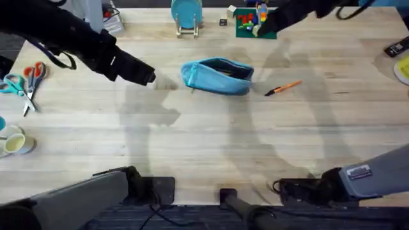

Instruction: Unzip the bag, pick up the pens from the table one at a time and place them inside, then zip the bag closed.

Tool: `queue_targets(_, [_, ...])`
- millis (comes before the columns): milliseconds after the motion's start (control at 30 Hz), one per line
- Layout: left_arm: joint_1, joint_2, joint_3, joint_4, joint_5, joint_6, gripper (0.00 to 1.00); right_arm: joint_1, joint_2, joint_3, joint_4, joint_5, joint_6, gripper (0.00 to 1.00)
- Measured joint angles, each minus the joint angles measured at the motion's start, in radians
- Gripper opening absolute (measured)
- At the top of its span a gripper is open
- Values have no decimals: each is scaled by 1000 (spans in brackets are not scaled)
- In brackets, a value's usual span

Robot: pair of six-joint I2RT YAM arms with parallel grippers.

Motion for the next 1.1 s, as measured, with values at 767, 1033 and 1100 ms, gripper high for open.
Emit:
queue_targets(767, [0,0,0,0,0,0,995,-29,-79,73,-242,560,857,998])
queue_targets(1033, [0,0,0,0,0,0,995,-29,-79,73,-277,609,1170,997])
queue_targets(1100, [0,0,0,0,0,0,995,-29,-79,73,-283,613,1213,997])
